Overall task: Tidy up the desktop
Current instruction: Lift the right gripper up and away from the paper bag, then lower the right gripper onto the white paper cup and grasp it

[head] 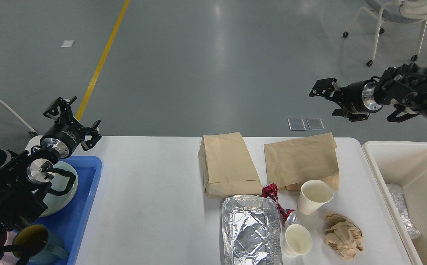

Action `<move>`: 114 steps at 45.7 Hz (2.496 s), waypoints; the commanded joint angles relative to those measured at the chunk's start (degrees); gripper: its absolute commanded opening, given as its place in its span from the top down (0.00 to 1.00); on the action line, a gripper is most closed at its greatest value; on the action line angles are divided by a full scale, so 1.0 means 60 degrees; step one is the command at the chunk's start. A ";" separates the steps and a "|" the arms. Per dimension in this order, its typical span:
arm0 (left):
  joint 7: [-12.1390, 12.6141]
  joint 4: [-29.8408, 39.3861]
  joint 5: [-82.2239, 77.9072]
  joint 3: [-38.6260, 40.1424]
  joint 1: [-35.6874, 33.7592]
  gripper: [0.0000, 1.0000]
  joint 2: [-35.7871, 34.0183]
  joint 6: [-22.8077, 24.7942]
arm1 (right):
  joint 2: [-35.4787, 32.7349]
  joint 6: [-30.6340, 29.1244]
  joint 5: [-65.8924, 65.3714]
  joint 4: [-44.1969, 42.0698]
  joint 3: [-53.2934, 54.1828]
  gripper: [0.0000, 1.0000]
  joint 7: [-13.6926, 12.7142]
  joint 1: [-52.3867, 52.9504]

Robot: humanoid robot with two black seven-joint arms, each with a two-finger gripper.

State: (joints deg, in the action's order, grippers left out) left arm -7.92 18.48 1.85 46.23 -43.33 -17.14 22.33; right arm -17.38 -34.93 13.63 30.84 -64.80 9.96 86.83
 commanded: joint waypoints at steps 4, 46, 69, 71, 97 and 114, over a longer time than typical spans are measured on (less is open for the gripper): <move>0.0001 -0.0004 0.0000 0.0000 -0.0001 0.03 0.0000 -0.0002 | 0.0025 -0.0374 -0.0001 0.1246 -0.0567 0.00 0.0010 0.0909; 0.0001 -0.0004 0.0000 0.0000 -0.0001 0.03 0.0000 0.0013 | 0.0305 -0.2336 -0.3326 0.4805 -0.1037 0.00 -0.1865 0.4512; 0.0001 -0.0004 0.0000 0.0000 -0.0001 0.03 0.0000 -0.0002 | -0.0195 -0.0682 -0.3385 0.4645 -0.0642 0.00 -0.1982 0.1702; 0.0001 -0.0004 0.0000 0.0000 -0.0001 0.03 0.0000 -0.0002 | -0.0209 -0.0653 -0.3385 0.4645 -0.0364 0.00 -0.1997 0.1453; 0.0001 -0.0004 0.0000 0.0014 -0.0001 0.03 0.0000 0.0013 | 0.0391 0.0343 -0.3443 0.3092 0.0267 0.00 -0.2246 -0.1170; 0.0016 -0.0004 0.0000 0.0014 -0.0001 0.03 0.0000 -0.0002 | 0.0377 0.0271 -0.3370 0.3458 0.0385 1.00 -0.2656 -0.1185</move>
State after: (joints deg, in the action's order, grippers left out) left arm -7.91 18.50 1.85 46.32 -43.33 -17.14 22.33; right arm -14.76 -31.80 -6.67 50.46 -62.59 -4.57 79.65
